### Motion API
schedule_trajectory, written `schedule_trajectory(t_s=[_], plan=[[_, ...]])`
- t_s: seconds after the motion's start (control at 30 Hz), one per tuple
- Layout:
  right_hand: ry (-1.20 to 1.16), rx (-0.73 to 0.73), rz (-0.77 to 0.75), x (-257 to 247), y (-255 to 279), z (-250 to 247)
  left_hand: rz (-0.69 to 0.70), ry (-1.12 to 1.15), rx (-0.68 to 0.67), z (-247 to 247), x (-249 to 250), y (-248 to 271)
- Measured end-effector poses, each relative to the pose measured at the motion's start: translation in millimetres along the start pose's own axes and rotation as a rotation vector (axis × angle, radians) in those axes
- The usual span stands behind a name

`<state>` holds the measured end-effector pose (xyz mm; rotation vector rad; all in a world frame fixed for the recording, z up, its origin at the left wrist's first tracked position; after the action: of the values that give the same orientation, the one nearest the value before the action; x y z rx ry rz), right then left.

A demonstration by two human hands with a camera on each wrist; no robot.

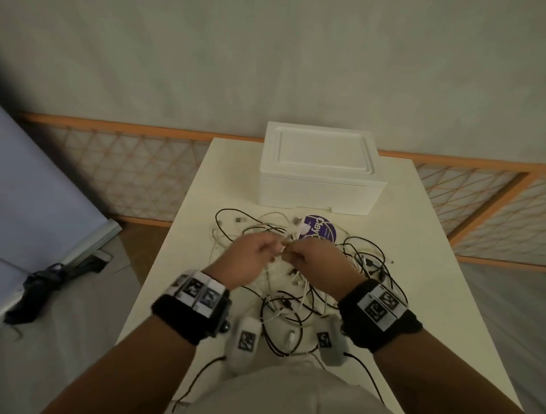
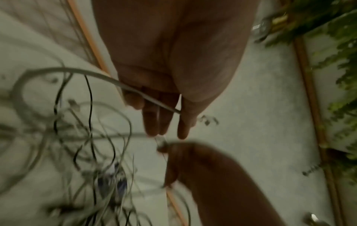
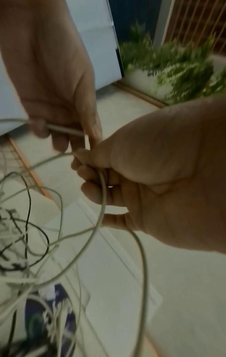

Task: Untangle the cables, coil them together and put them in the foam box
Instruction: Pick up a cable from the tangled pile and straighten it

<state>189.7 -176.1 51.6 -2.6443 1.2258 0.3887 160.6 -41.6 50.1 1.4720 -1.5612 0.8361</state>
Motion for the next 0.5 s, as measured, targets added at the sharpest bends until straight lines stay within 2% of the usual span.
schedule_trajectory(t_s=[0.07,0.17,0.2,0.23,0.3,0.33,0.37,0.4,0.5], plan=[[-0.002,0.058,-0.027,-5.8,-2.5,-8.6,-0.012,-0.020,-0.080,18.1,0.9,0.7],[-0.200,0.026,0.025,2.4,3.7,-10.9,-0.001,-0.043,-0.094,7.4,1.8,-1.1],[-0.235,0.013,0.056,7.9,6.1,-9.9,0.001,-0.015,-0.037,-3.4,2.3,-1.4],[-0.243,0.001,0.092,15.5,8.3,-7.4,0.006,0.047,0.074,-19.0,2.8,-1.4],[-0.233,-0.034,0.176,34.0,13.4,-0.4,0.032,0.199,0.359,-53.6,5.2,2.7],[-0.222,-0.059,0.217,43.1,16.0,3.3,0.029,0.244,0.444,-65.6,5.8,5.2],[-0.198,-0.083,0.249,50.6,18.0,6.5,0.014,0.280,0.459,-71.8,7.0,7.0],[-0.161,-0.101,0.270,56.1,19.2,7.8,-0.002,0.330,0.414,-72.7,6.9,6.1],[-0.162,-0.057,0.281,52.4,16.6,-5.3,-0.098,0.400,0.142,-50.3,3.4,3.8]])
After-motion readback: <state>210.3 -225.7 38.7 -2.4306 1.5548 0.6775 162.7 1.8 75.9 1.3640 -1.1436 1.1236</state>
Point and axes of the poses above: each hand's wrist, its own y-axis away from the middle knuckle, its own z-axis out of the palm, x = y × z, the point moved 6 cm from there along -y, towards the middle knuckle, and after that the axes turned 6 degrees about y, right-handed, at the moved point
